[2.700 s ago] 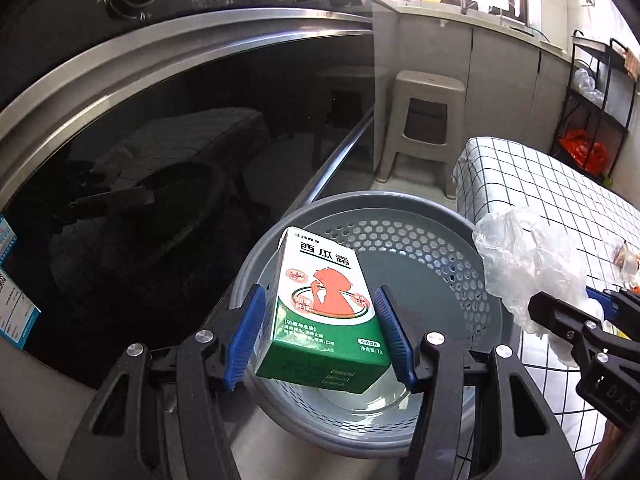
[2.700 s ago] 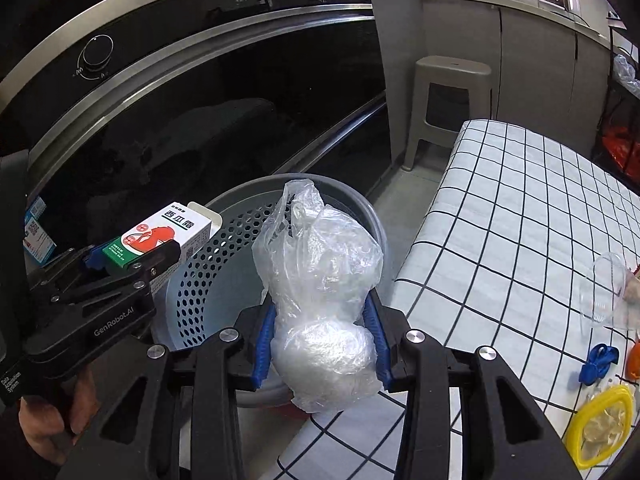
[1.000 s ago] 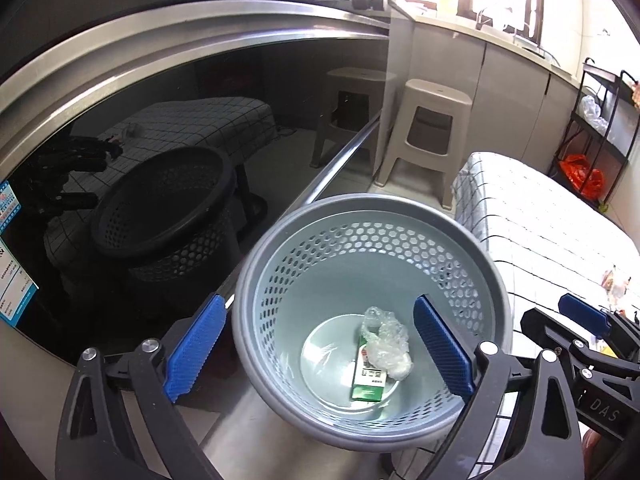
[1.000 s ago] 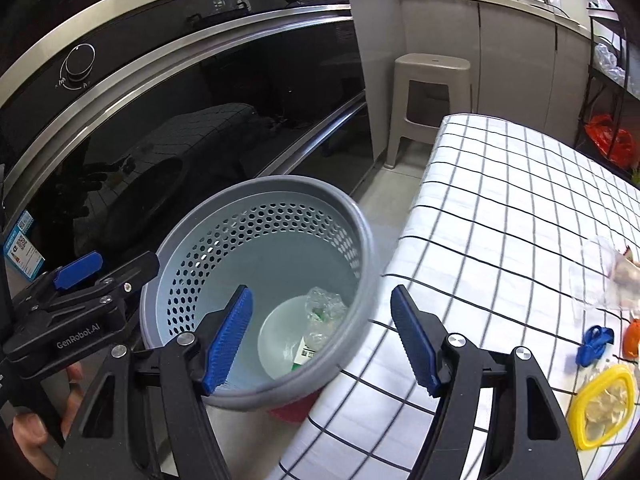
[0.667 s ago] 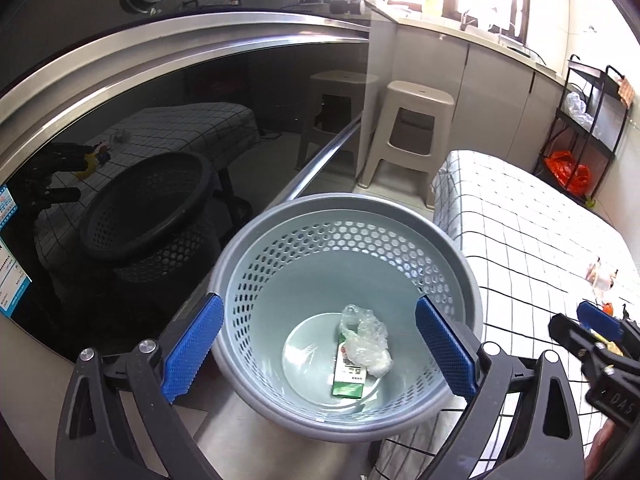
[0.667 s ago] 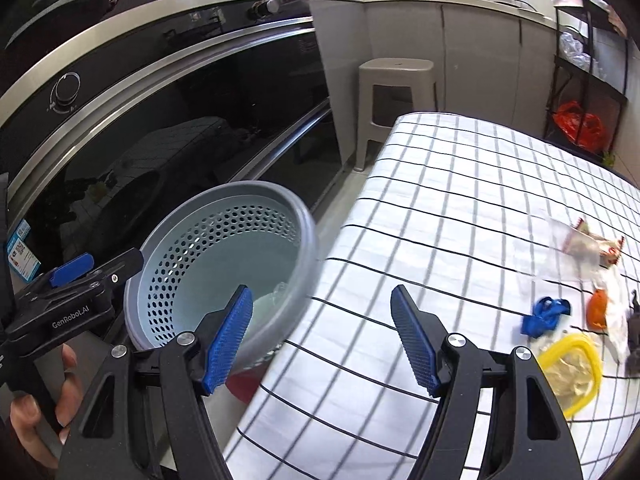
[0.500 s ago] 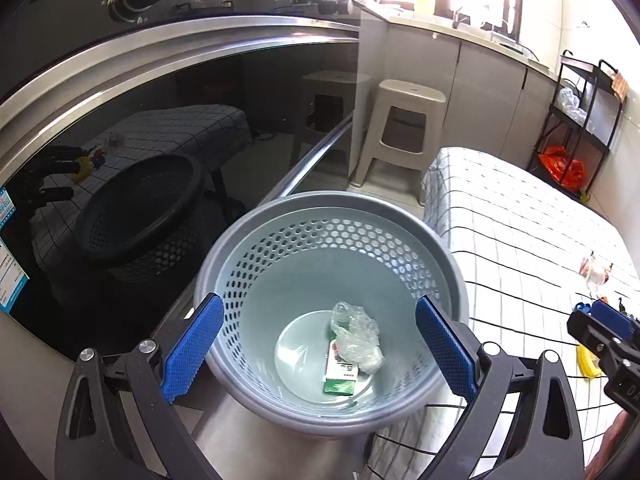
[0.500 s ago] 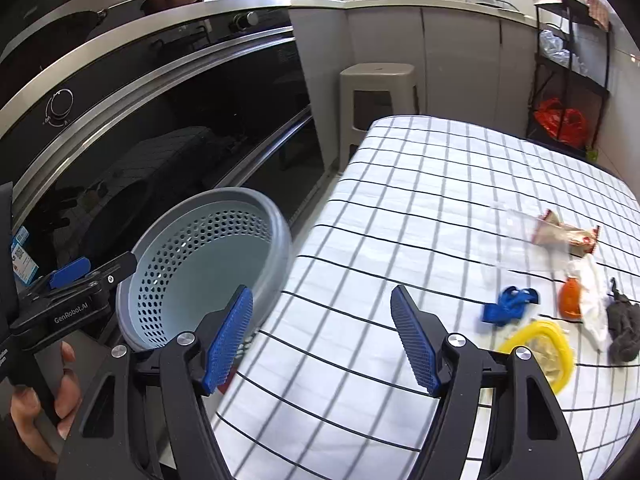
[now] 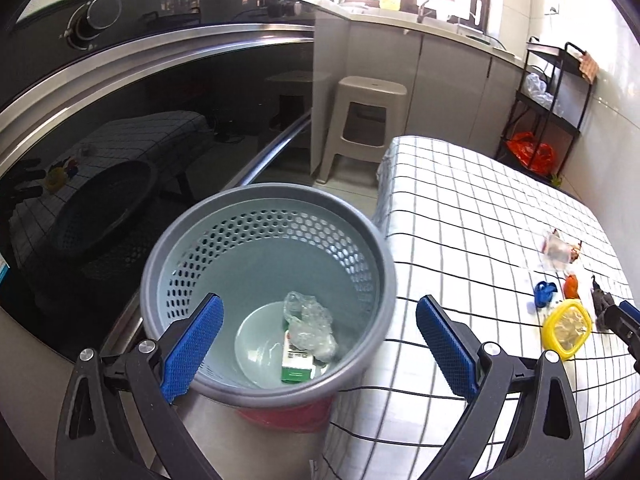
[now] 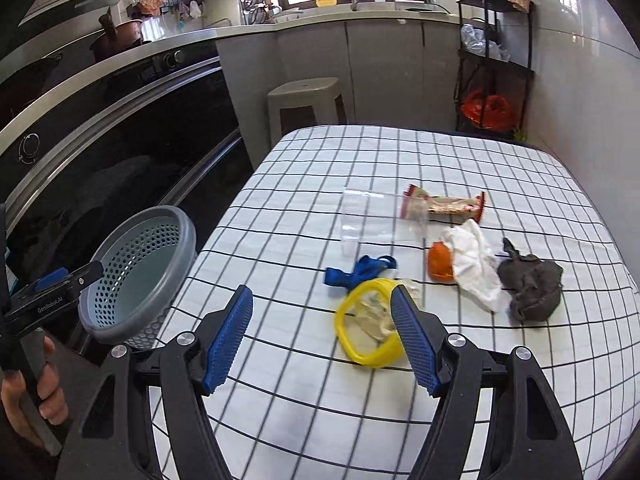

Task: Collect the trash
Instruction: 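Move both tools back over the table toward the remaining trash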

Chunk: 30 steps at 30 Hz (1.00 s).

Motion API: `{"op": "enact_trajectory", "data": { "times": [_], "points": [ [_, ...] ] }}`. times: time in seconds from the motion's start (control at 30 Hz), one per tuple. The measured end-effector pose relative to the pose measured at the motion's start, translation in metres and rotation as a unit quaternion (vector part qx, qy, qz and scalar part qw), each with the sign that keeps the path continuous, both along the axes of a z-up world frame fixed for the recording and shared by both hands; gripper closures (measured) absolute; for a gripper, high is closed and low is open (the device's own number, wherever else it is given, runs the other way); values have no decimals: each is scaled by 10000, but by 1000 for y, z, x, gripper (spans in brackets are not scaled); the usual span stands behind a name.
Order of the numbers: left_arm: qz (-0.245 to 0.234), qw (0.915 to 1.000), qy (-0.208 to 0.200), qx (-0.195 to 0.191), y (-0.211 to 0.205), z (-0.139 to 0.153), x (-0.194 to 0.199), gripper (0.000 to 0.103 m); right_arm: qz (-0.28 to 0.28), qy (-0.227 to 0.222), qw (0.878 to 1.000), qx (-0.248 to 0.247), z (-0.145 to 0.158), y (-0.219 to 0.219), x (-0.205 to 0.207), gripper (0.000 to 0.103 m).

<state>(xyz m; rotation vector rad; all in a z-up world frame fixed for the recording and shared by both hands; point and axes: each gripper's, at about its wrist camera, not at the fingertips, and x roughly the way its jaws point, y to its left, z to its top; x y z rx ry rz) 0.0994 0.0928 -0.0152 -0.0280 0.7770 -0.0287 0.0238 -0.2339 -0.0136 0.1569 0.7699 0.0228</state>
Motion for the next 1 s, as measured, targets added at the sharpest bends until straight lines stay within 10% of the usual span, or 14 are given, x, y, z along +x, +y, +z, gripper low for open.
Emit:
{"op": "enact_trajectory", "data": {
  "times": [1.0],
  "points": [
    [-1283,9917,-40,21,-151,-17,-40,8,-1161,36,9931,182,-36,-155,-69,33]
  ]
}}
